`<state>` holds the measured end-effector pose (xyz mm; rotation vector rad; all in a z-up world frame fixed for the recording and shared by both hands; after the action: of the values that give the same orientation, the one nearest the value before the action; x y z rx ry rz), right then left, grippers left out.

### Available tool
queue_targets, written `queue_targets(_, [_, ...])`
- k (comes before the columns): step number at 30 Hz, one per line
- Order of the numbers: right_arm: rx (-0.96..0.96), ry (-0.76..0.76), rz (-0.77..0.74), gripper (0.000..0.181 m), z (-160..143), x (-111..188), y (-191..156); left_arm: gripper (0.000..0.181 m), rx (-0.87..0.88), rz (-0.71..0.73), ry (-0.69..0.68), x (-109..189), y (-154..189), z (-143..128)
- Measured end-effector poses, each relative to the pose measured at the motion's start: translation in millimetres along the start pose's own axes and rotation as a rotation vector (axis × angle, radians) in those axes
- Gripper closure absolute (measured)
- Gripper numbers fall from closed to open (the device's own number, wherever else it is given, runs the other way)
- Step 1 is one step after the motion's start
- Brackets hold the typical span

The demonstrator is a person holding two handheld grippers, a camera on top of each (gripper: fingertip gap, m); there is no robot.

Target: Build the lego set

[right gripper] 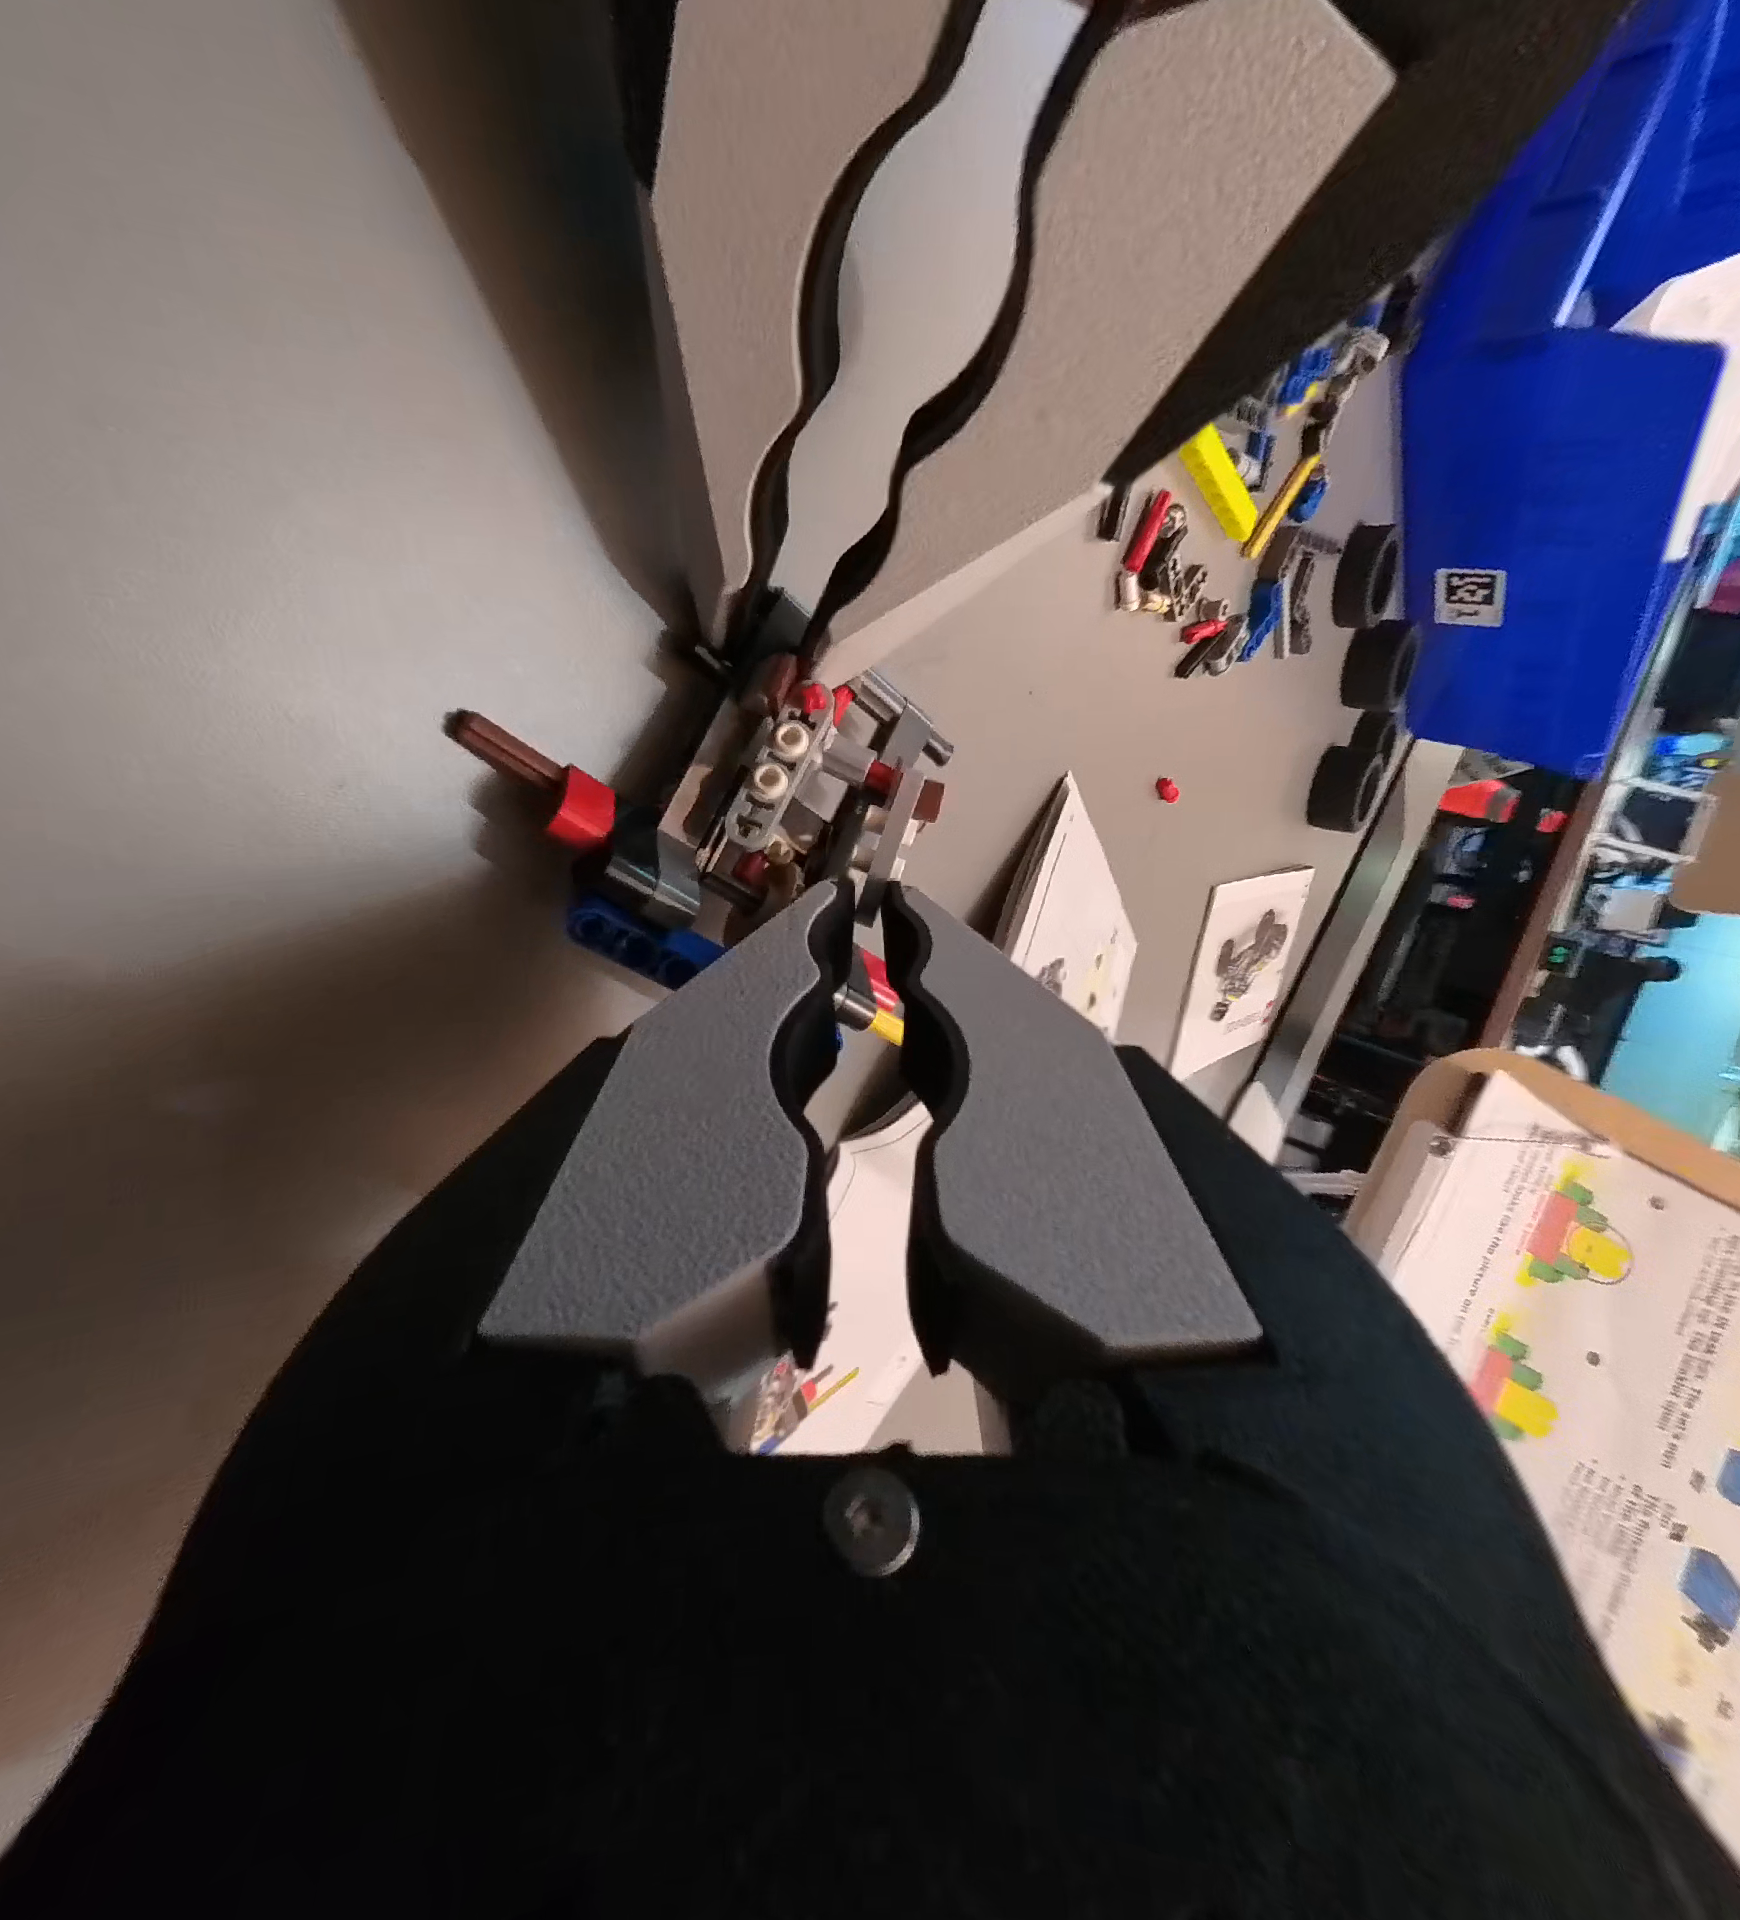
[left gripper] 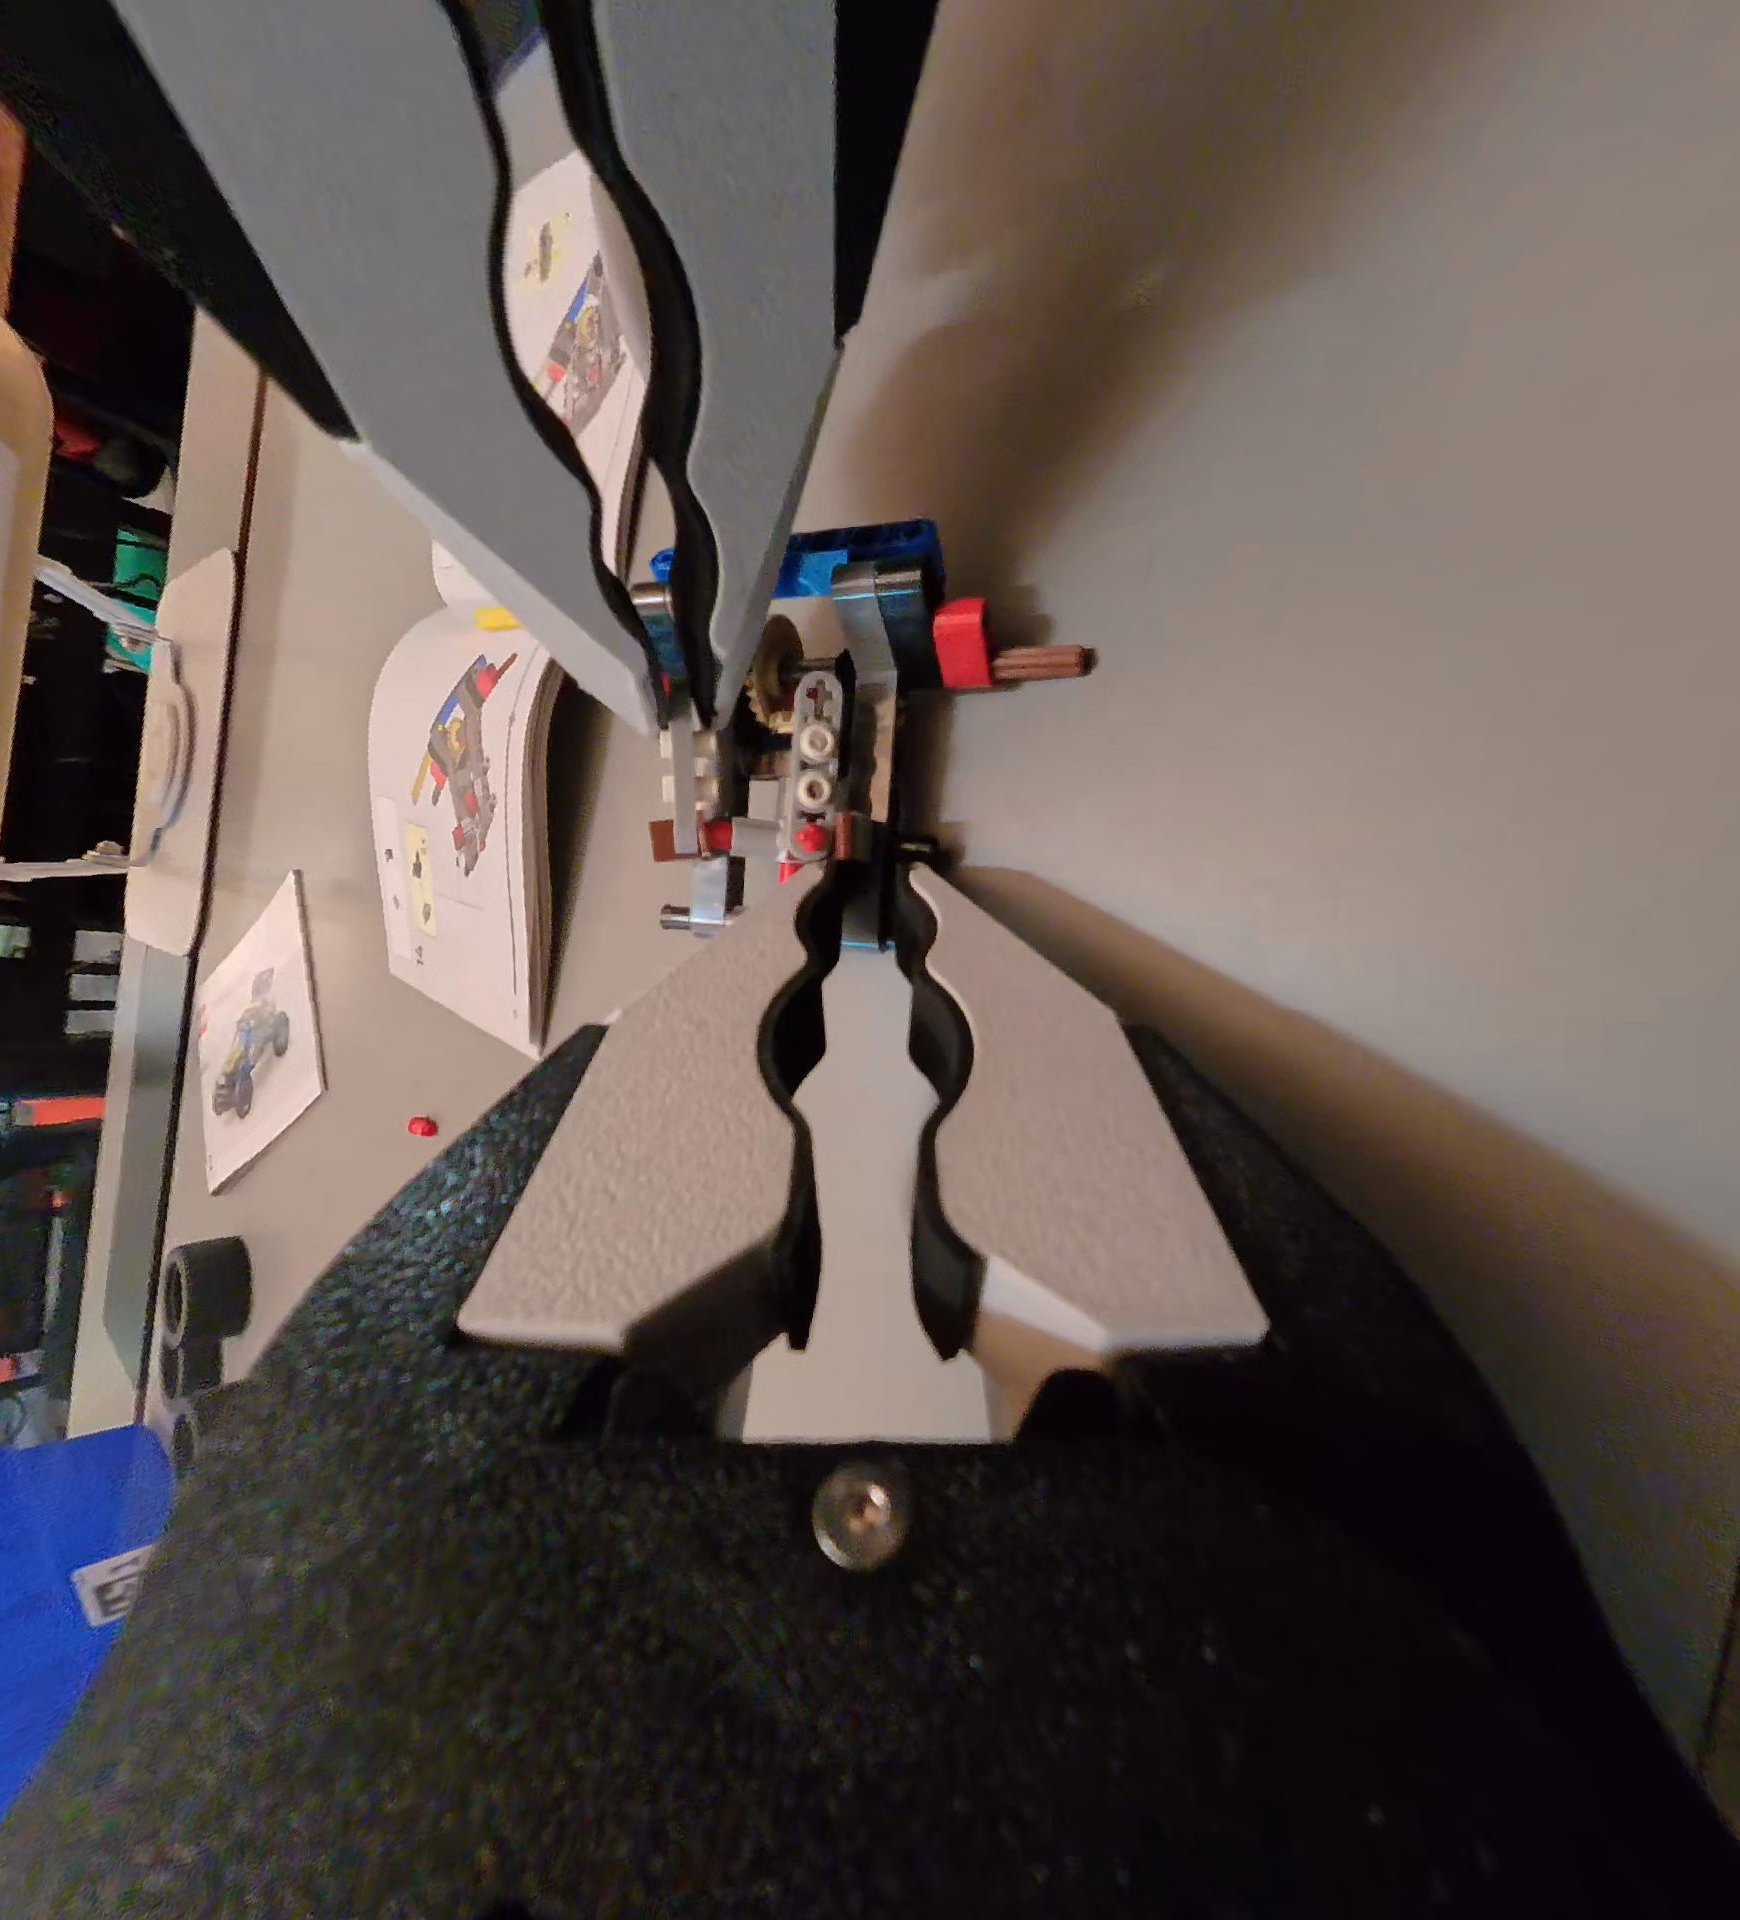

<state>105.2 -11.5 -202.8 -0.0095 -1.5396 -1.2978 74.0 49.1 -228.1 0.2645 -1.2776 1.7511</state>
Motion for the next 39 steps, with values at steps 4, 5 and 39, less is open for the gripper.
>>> queue_targets(4, [-0.110,0.080,0.098,0.179,-2.0,0.0,3.9,0.174,-0.013,0.022,0.009,-1.1,-0.9,0.6])
queue_targets(5, [-0.138,0.102,0.120,0.179,-2.8,-0.1,4.1,0.174,-0.019,0.026,0.009,-1.1,-0.8,0.6])
queue_targets(39, [-0.222,0.172,-0.061,0.180,-8.4,-6.0,-7.3,0.146,0.284,-0.219,0.322,21.2,-13.6,0.2])
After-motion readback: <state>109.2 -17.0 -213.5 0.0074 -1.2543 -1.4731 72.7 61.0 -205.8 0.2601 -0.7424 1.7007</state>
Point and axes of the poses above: each gripper's, where its closed fingertips meet, x back along the fingers, z out of its top, y = z × x across the jaws, the point moved 4 cm from there along x, back along the fingers, and after that the axes turned 5 degrees about -x, right-handed, at the moved point
